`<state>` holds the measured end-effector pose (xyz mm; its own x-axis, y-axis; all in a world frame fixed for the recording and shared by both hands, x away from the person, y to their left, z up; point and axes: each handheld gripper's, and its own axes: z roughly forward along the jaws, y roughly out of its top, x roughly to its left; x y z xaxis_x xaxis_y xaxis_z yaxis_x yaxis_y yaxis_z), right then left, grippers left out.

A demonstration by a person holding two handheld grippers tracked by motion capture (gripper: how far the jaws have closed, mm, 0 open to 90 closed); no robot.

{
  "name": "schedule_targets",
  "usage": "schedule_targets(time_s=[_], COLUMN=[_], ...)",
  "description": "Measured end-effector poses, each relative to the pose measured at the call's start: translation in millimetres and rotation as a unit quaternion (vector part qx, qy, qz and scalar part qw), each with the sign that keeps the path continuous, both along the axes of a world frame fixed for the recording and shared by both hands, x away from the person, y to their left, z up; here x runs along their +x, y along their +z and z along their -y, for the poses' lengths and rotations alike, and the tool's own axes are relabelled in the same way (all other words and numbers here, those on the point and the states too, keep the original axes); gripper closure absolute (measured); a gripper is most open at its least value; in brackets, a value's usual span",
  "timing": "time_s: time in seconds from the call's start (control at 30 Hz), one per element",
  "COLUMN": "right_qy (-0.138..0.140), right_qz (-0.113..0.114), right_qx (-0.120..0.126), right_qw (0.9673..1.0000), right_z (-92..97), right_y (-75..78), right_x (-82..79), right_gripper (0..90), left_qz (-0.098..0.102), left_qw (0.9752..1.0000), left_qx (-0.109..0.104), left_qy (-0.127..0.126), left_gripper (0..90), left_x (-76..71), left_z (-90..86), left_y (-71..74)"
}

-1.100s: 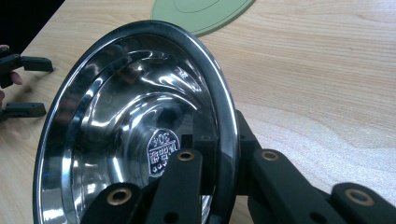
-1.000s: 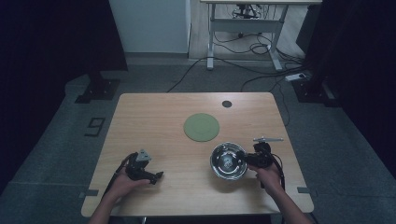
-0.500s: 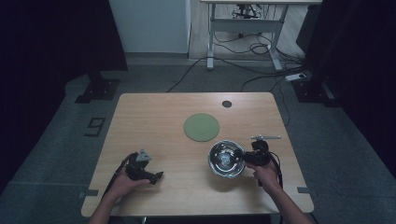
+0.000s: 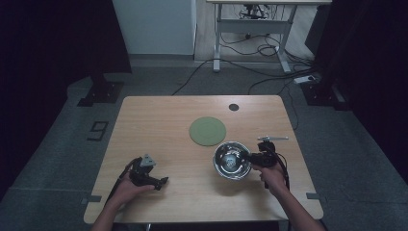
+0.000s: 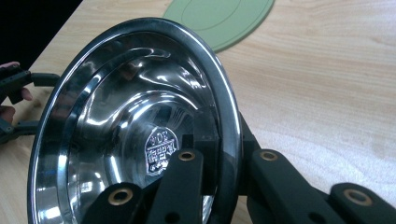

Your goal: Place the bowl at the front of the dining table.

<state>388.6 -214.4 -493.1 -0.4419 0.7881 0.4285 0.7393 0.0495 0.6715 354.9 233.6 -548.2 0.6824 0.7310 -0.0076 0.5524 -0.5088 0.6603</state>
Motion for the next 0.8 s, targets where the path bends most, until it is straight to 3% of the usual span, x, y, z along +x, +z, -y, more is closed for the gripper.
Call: schedule_targets(time_s=[0.3, 0.8], right_qy=[-0.005, -0.007], right_qz=[0.012, 0.006], right_qx=[0.006, 0.016], right_qw=[0.9999, 0.9998], right_z=[-6.6, -18.0], right_y=[8.3, 2.8], right_x=[8.2, 20.7], right_gripper=[86.3, 86.3], left_qz=[0.0, 0.0], left_qw=[1.0, 1.0], left_qx=[0.0, 0.0], left_qy=[0.0, 0.0], left_gripper=[0.1, 0.1], left_x=[0.0, 0.0], left_z=[0.0, 0.0], left_y=[0.0, 0.0])
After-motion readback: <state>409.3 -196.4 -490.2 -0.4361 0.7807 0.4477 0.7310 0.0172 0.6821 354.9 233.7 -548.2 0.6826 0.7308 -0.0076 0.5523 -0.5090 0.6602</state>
